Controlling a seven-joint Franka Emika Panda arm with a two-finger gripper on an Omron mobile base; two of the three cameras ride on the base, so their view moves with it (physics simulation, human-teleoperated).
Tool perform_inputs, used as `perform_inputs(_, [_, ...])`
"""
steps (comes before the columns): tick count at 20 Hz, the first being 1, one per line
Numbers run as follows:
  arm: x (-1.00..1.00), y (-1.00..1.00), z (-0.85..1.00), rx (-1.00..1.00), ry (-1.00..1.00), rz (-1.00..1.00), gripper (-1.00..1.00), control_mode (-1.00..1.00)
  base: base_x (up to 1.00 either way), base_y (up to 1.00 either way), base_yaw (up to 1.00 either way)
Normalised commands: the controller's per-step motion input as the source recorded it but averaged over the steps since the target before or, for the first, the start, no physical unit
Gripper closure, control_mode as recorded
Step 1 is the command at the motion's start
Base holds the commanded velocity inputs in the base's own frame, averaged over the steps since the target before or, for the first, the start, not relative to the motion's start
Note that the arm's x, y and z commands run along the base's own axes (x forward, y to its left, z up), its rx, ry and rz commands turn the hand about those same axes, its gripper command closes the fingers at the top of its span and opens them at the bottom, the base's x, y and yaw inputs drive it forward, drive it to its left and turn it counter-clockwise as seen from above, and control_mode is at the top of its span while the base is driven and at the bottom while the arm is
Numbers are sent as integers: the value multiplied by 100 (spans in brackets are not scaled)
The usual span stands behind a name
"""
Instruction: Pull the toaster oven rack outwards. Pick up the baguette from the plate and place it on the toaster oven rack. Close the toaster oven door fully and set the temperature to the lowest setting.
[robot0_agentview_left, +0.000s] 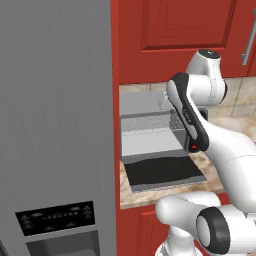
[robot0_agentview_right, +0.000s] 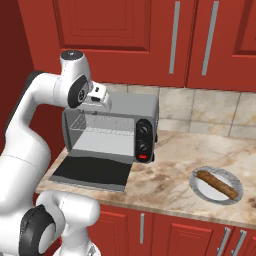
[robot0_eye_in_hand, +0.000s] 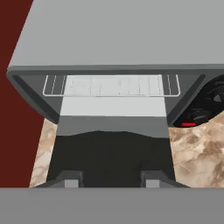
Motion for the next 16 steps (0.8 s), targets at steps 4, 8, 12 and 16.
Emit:
perform_inputs(4, [-6, 0, -2, 0, -1, 0, -100, -100, 0, 0, 0])
perform_inputs(8, [-15, 0, -9, 0, -3, 0, -100, -100, 0, 0, 0])
perform_inputs(12, [-17, 0, -14, 0, -1, 0, -100, -100, 0, 0, 0])
perform_inputs(16, [-18, 0, -19, 0, -7, 0, -100, -100, 0, 0, 0])
